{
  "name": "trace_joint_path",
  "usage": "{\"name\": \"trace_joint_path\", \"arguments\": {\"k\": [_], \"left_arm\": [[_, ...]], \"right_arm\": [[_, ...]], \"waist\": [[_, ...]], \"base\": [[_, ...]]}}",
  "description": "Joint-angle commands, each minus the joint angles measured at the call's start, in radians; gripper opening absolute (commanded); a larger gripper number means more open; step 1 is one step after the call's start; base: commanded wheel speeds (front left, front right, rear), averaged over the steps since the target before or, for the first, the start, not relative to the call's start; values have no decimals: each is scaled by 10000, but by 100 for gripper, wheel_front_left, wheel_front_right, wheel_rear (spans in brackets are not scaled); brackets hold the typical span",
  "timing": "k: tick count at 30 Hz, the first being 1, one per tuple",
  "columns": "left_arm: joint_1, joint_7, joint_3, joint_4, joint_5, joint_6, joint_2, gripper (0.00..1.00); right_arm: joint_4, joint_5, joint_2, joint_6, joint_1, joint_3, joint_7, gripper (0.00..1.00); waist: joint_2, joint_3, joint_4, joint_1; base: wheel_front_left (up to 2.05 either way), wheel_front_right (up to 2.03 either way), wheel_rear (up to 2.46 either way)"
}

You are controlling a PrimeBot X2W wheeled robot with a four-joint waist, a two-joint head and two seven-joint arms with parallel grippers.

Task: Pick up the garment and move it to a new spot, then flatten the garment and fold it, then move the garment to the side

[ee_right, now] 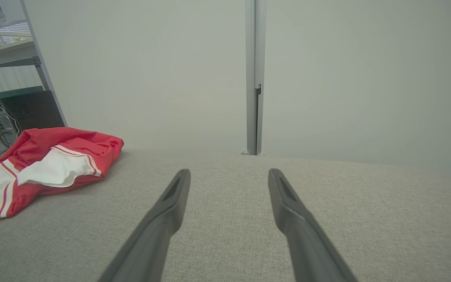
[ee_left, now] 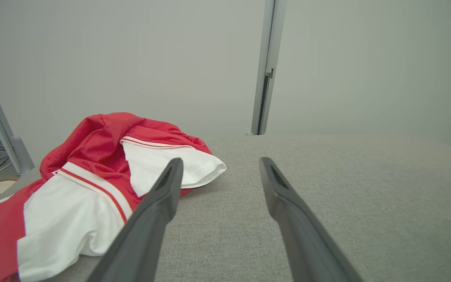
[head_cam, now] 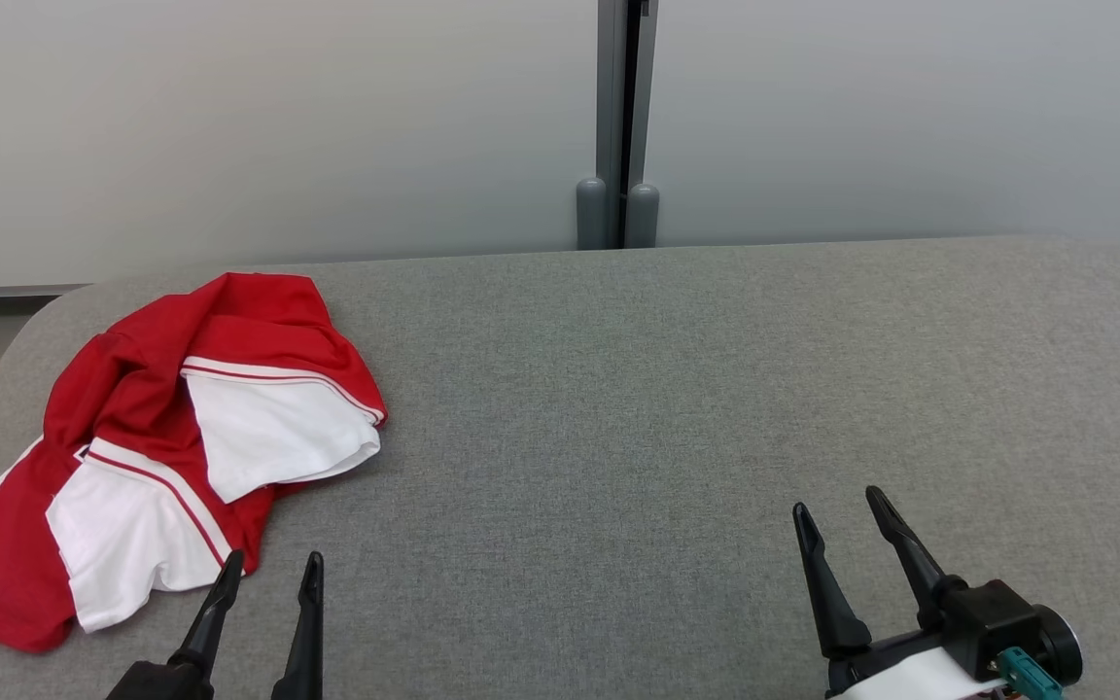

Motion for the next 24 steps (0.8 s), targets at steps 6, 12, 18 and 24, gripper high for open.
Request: {"name": "trace_joint_path", "arguments": {"k": [6, 12, 18, 24], "left_arm": [[30, -6, 29, 49, 79, 16, 44, 100], [-71, -6, 6, 153, 99, 19, 45, 100], [-75, -5, -2, 222, 106, 81, 44, 100], [135, -5, 87, 237, 63, 168, 44, 100]], "right_arm": [[5, 1, -43, 0, 91, 23, -58, 100], [17, -3, -41, 0, 139, -2, -58, 100], [31, -55, -37, 0, 320, -58, -58, 100], [-6, -11, -37, -1, 408, 50, -57, 100]], "waist": [[0, 15, 0, 0], [0, 53, 152, 0], [0, -13, 920, 0], [0, -57, 2009, 0]], "base": [[0, 0, 0], [0, 0, 0], [0, 0, 0], [0, 0, 0]]}}
